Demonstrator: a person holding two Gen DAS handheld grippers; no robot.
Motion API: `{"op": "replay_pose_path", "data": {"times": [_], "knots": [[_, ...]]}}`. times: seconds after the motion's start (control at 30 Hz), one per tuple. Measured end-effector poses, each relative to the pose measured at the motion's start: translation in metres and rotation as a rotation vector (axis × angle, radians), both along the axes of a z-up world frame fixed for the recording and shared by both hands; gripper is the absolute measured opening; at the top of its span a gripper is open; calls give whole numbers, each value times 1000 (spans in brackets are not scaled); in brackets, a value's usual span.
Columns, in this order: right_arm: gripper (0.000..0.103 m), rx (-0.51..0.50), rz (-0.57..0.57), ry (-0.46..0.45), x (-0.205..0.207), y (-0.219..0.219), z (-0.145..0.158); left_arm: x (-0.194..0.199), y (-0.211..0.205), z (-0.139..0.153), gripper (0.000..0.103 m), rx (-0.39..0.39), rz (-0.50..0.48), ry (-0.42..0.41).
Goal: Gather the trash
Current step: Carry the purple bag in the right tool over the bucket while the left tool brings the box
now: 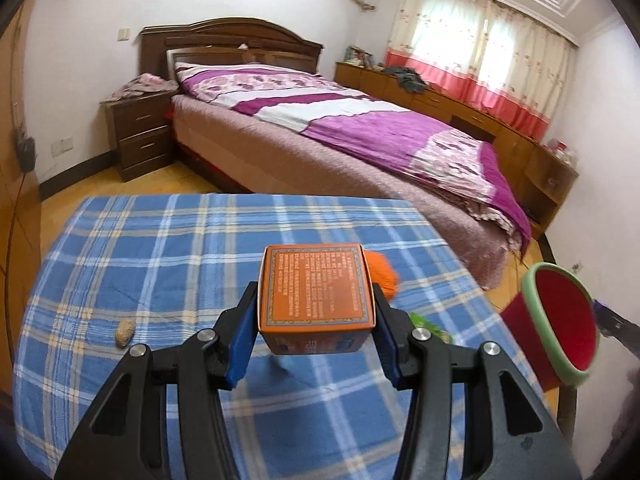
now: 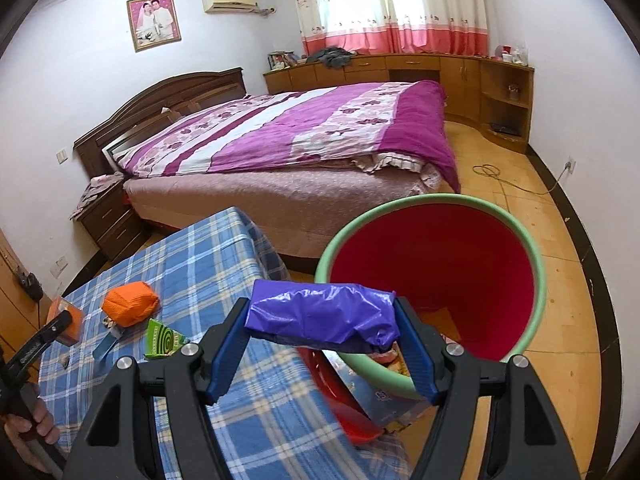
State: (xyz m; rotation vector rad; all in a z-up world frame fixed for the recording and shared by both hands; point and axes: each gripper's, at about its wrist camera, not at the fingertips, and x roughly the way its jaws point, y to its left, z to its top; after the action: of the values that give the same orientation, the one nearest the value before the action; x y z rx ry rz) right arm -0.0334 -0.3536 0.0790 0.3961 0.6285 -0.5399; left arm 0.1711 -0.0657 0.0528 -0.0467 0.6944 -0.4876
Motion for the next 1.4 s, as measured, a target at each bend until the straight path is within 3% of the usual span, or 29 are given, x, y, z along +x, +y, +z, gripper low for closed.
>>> {"op": "replay_pose_path", "data": {"times": [0.63, 0.93, 1.4], "knots": [[72, 59, -87, -67, -51, -50, -5, -61, -94, 29, 53, 19, -215, 3], [72, 30, -107, -73, -65, -65, -13, -77, -148, 26, 53, 58, -310, 28], [72, 83, -104, -83, -69, -96, -32, -98, -244, 11, 53, 128, -461, 51]]}}
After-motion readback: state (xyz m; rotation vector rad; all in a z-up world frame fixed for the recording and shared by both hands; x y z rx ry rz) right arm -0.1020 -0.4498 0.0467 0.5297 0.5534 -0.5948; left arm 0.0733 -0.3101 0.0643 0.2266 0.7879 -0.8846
